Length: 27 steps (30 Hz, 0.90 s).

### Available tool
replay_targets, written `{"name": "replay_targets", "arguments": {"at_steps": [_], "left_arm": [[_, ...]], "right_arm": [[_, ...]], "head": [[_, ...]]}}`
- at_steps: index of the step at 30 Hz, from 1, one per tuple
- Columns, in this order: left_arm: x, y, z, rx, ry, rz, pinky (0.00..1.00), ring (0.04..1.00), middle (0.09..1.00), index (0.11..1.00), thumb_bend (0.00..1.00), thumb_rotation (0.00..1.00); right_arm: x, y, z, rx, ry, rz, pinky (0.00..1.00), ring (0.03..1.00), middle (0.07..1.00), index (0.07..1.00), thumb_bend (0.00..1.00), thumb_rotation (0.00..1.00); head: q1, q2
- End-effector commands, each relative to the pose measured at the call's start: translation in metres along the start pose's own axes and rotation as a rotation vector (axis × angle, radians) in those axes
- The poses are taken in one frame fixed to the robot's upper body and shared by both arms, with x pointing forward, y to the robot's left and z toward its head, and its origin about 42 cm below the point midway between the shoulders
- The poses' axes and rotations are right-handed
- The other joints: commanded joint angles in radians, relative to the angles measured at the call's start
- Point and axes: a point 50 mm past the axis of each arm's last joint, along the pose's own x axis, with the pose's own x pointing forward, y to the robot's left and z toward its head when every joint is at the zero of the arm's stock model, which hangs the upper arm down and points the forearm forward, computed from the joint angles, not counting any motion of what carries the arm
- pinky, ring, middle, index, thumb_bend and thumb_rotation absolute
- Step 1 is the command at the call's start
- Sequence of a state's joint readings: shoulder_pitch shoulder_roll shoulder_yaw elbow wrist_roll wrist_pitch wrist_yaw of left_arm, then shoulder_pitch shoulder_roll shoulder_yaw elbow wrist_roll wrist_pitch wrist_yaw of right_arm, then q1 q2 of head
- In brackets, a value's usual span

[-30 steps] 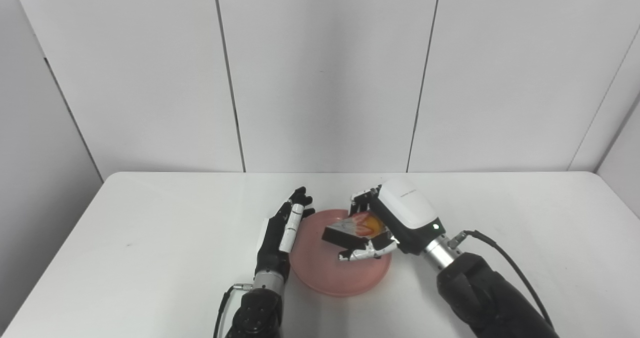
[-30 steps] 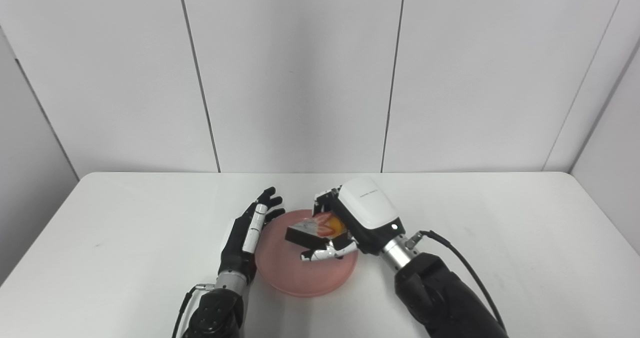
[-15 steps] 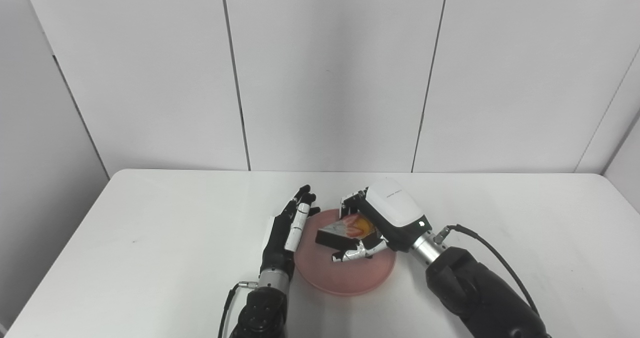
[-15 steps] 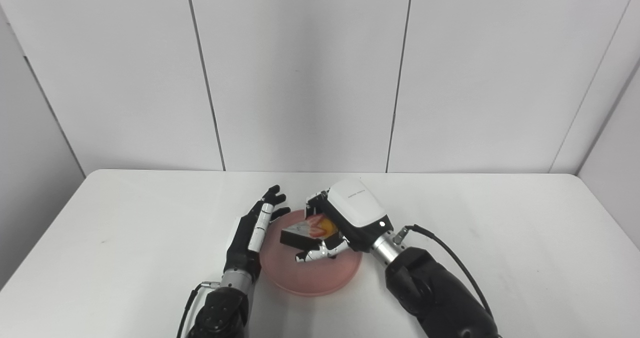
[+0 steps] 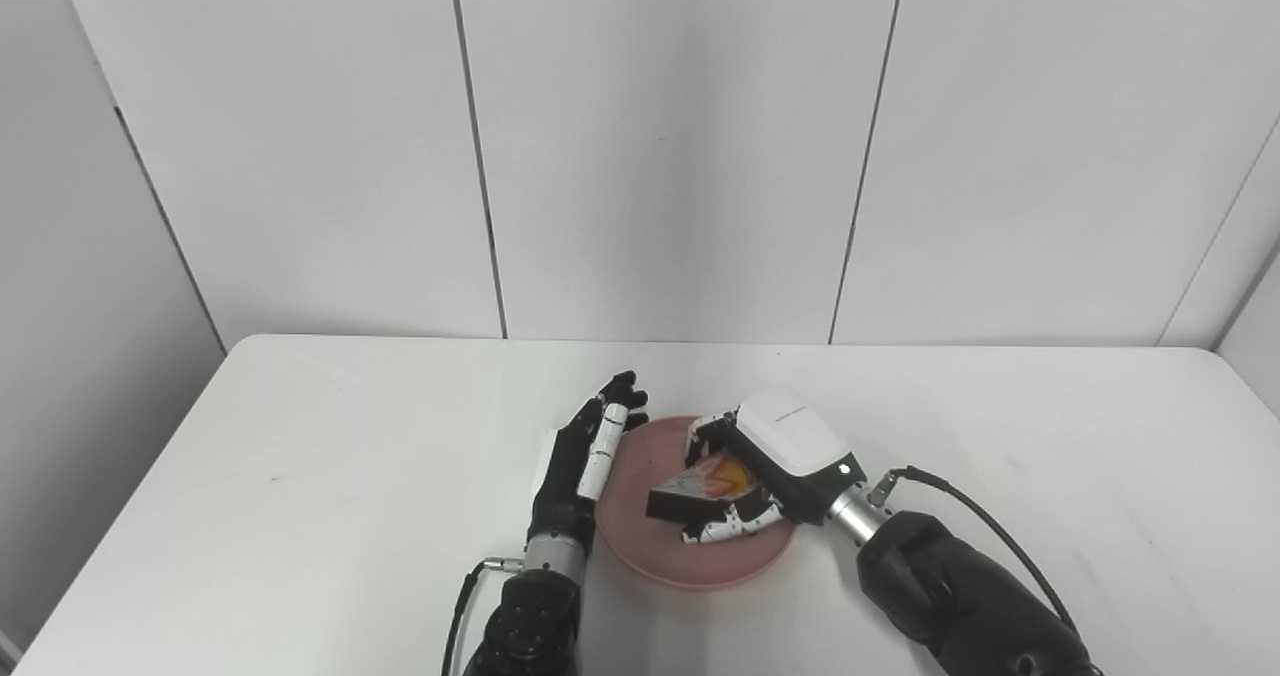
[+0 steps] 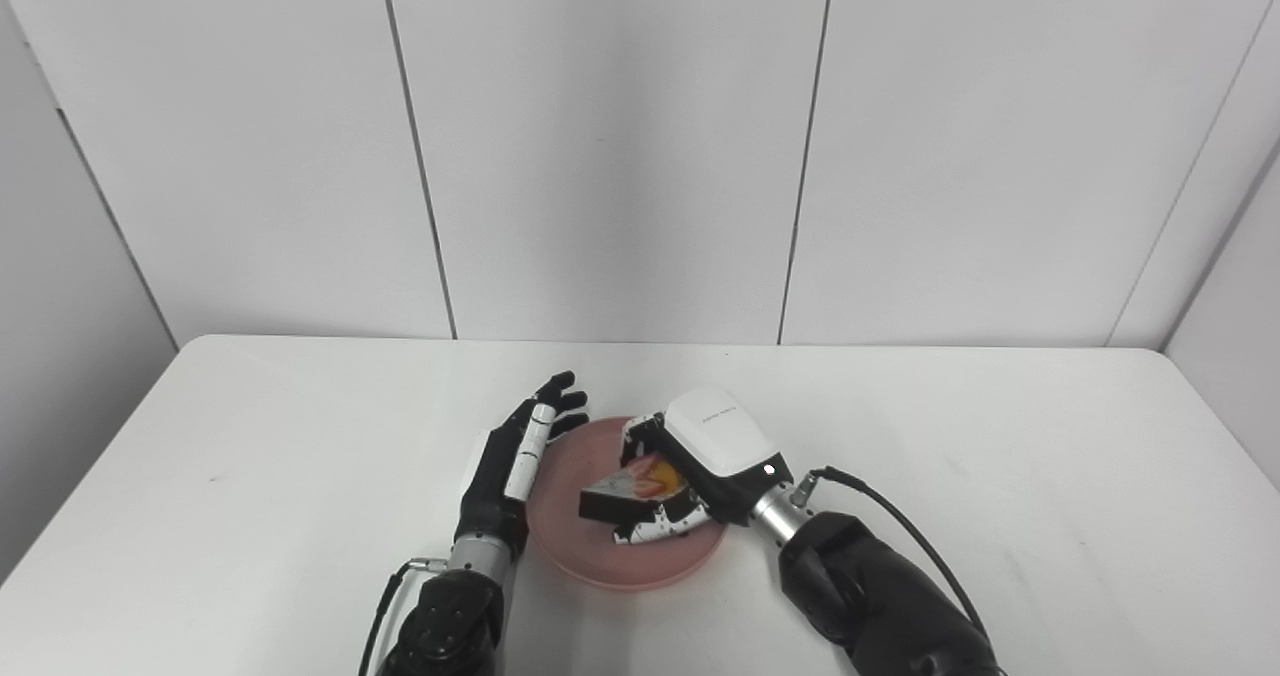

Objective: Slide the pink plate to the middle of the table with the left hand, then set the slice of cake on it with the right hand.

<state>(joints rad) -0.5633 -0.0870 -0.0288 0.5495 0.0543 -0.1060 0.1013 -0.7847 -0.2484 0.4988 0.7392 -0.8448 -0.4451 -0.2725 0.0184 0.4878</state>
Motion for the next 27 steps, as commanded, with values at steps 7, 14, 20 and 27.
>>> {"name": "replay_targets", "arguments": {"at_steps": [7, 14, 20, 27], "left_arm": [[0.0, -0.012, 0.0, -0.005, 0.03, -0.027, 0.73, 0.789, 0.816, 0.819, 0.69, 0.97], [-0.001, -0.011, -0.004, 0.017, 0.011, -0.027, 0.67, 0.718, 0.771, 0.788, 0.66, 0.99], [-0.001, -0.011, -0.006, 0.033, 0.012, -0.029, 0.69, 0.761, 0.823, 0.827, 0.66, 1.0], [-0.003, -0.011, -0.006, 0.023, 0.021, -0.02, 0.7, 0.743, 0.801, 0.814, 0.65, 1.0]], "right_arm": [[0.016, -0.018, 0.0, 0.001, -0.037, -0.049, 0.24, 0.285, 0.355, 0.476, 0.51, 0.17], [0.013, -0.021, 0.003, 0.004, -0.036, -0.017, 0.44, 0.498, 0.579, 0.622, 0.81, 0.66], [0.008, -0.024, 0.003, -0.005, -0.028, 0.009, 0.63, 0.701, 0.752, 0.748, 0.95, 0.85], [0.001, -0.029, 0.005, 0.041, -0.042, -0.032, 0.62, 0.721, 0.775, 0.761, 0.98, 0.86]], "head": [[0.0, 0.004], [0.0, 0.004], [-0.001, 0.005], [-0.003, 0.006]]}}
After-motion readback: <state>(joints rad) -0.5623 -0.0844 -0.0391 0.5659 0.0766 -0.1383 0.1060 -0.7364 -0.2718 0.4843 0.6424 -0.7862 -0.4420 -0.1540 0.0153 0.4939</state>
